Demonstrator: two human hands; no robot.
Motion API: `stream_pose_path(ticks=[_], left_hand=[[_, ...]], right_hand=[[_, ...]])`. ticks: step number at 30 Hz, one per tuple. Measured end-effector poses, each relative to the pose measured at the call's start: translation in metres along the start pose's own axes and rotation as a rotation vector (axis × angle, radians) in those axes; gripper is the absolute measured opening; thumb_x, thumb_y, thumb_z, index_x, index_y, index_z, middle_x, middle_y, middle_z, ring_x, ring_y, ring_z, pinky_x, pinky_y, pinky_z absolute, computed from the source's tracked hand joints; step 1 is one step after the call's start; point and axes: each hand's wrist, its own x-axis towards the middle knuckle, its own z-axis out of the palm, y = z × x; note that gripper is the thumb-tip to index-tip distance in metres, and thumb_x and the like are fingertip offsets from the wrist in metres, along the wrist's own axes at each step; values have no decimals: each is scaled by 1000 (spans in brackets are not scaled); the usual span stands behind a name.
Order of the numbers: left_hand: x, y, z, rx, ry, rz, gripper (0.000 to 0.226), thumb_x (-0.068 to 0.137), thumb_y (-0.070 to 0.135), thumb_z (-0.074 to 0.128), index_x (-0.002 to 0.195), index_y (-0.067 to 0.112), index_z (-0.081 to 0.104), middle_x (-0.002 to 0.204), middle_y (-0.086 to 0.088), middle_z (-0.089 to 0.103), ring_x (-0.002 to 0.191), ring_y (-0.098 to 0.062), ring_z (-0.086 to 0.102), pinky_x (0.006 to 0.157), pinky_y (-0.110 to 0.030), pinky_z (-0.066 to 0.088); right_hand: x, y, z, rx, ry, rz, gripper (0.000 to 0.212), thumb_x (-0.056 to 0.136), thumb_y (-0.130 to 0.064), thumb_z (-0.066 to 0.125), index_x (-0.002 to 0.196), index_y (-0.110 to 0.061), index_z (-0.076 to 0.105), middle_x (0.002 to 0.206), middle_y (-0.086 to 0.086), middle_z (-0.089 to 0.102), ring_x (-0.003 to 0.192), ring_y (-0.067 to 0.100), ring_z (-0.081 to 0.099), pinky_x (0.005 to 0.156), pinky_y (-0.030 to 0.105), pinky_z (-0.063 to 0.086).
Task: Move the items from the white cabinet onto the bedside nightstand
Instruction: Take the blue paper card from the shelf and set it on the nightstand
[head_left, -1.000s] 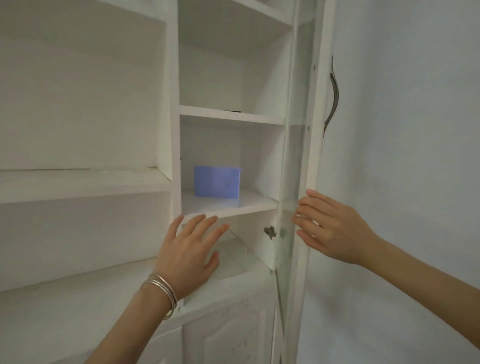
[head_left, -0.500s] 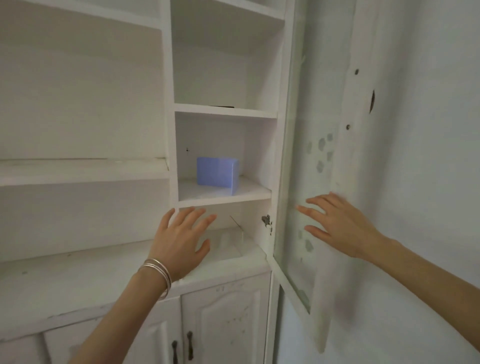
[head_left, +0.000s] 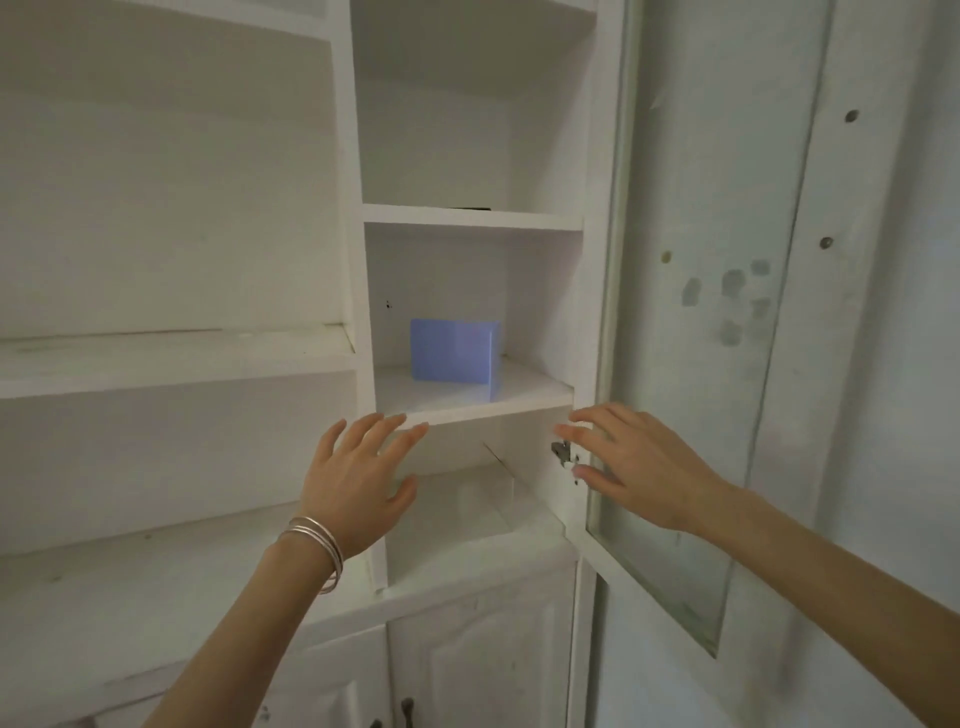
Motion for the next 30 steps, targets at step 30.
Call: stream_pose_path(ticks=[30], left_hand=[[142,-82,129,-75,84,293,49,80,39,44,126,24,52,123,-2,60,120,-27,52,95,-41,44]], right_hand=[[251,96,103,-205,137,-349,27,57,-11,88,72,-19,68,80,0,66,77,24,60,49,29,48]])
